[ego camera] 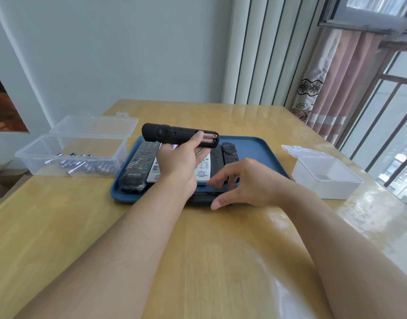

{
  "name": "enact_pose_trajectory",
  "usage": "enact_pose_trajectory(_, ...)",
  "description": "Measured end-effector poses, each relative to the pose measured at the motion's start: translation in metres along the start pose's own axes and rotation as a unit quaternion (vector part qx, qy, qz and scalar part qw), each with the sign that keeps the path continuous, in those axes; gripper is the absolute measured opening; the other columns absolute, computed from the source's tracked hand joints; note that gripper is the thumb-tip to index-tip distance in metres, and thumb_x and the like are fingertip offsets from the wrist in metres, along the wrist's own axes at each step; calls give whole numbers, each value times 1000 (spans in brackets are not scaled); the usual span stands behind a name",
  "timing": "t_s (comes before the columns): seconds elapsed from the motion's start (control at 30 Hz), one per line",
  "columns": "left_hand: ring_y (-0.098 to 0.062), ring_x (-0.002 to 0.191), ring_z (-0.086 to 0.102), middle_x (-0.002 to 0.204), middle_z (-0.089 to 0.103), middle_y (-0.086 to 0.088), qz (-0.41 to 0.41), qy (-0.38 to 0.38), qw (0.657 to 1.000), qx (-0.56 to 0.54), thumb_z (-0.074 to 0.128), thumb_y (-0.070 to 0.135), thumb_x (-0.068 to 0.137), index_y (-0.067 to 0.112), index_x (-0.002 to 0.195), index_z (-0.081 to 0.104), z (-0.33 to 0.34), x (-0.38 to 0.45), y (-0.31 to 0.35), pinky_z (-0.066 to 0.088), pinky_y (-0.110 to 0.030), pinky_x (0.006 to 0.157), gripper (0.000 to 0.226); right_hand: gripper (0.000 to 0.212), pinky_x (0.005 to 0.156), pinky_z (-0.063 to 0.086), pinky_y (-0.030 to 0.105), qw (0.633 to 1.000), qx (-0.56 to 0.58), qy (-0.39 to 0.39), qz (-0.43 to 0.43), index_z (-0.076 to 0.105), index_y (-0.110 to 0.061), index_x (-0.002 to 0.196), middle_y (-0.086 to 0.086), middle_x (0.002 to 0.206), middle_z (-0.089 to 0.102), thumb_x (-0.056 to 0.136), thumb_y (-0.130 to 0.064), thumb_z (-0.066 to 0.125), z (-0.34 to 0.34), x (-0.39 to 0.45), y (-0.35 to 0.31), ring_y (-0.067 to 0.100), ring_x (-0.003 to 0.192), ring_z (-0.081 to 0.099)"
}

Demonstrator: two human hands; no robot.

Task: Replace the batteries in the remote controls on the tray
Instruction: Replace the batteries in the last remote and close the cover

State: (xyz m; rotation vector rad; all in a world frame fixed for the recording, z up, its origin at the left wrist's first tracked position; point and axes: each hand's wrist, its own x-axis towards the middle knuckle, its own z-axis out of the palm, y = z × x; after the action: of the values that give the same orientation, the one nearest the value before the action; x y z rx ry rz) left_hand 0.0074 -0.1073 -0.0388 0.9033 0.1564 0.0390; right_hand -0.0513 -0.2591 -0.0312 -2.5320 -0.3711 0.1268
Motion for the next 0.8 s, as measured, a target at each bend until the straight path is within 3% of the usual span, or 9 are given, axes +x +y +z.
enact_pose_trajectory(0.2,-26,90,77,111,74,-18,-11,7,1000,-5,76,2,88,-3,113,62,-1,-1,2,64,-34,77,29,46,80,51,28,998,-52,-27,-12,74,-43,110,-21,102,64,67,-56,85,3,2,-1,3,89,59)
enact_pose_trajectory(0.33,-28,90,77,110,73,-17,-40,-10,999,-18,72,24,95,6,106,63,4,-6,5,64,-37,79,23,41,81,51,31,998,-63,-10,-27,74,-41,110,-19,100,62,71,-53,84,7,2,0,4,90,58)
enact_pose_trajectory(0.43,-32,94,76,115,71,-18,-43,-17,997,-60,61,46,99,12,114,61,4,-8,13,63,-43,84,36,37,75,48,21,999,-40,-14,-21,74,-41,109,-19,99,67,74,-50,83,4,1,4,2,90,60)
enact_pose_trajectory(0.53,-33,97,76,118,69,-17,0,3,996,-89,53,54,100,17,114,62,4,-11,22,62,-44,87,40,33,68,42,8,1000,2,6,-16,75,-39,107,-26,92,72,76,-43,84,-6,-2,10,-2,88,64)
enact_pose_trajectory(0.63,-32,96,75,121,66,-15,34,42,995,-83,46,58,102,26,101,58,2,-14,26,62,-42,88,34,27,67,38,5,992,24,122,-8,74,-40,101,-27,86,70,76,-37,85,-15,-3,16,-11,83,61)
enact_pose_trajectory(0.73,-34,97,74,123,65,-17,-2,42,995,-86,44,65,99,22,122,56,0,-12,21,60,-47,91,50,30,68,39,9,950,80,301,-10,72,-42,102,-33,90,68,76,-35,85,-16,2,22,-9,84,60)
enact_pose_trajectory(0.8,-37,98,74,120,67,-19,-37,15,997,-73,43,70,96,17,133,54,1,-12,15,60,-50,92,66,35,66,40,7,926,117,359,-10,71,-38,107,-39,91,65,76,-36,86,-14,4,21,-9,76,59)
